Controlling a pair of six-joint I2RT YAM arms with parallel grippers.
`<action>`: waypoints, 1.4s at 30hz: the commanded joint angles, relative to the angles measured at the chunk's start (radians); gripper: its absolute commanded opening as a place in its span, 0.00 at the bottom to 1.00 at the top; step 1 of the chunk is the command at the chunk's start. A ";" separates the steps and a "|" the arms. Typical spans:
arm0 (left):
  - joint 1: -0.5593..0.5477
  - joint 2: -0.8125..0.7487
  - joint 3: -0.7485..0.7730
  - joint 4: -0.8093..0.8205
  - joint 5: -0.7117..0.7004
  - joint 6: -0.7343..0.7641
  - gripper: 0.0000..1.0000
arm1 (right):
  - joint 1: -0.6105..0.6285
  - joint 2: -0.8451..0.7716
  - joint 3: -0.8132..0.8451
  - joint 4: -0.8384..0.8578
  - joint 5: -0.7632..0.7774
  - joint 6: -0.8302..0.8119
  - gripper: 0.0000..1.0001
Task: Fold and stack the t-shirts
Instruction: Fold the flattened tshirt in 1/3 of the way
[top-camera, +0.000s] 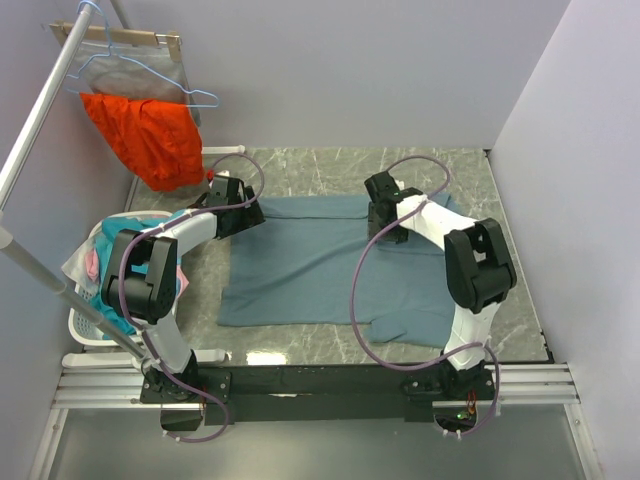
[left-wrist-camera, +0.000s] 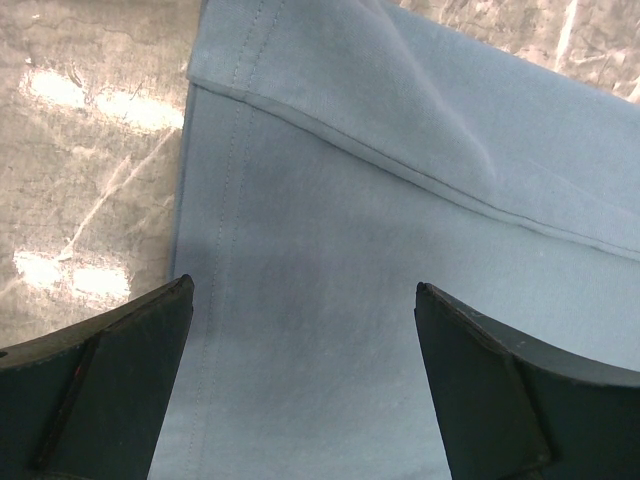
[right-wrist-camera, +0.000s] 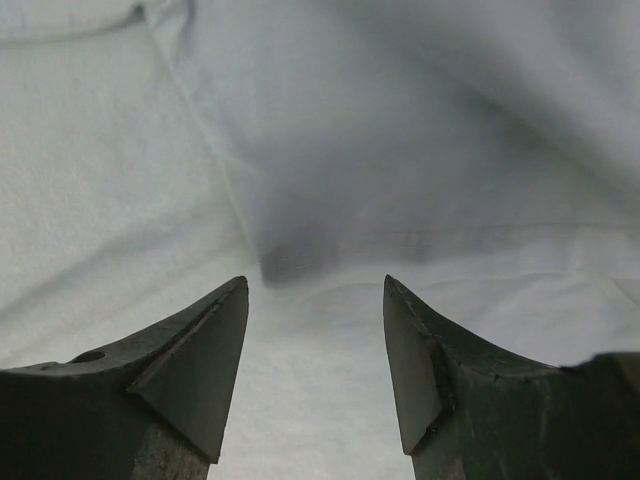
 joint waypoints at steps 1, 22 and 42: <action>-0.005 0.004 0.034 0.012 0.004 -0.007 0.97 | 0.024 0.031 0.050 0.021 -0.014 -0.021 0.63; -0.006 0.016 0.037 0.002 -0.010 -0.002 0.97 | 0.034 0.086 0.095 -0.008 0.103 -0.020 0.09; -0.005 0.007 0.057 -0.016 -0.045 -0.008 0.98 | 0.098 -0.052 -0.078 -0.023 0.011 0.022 0.03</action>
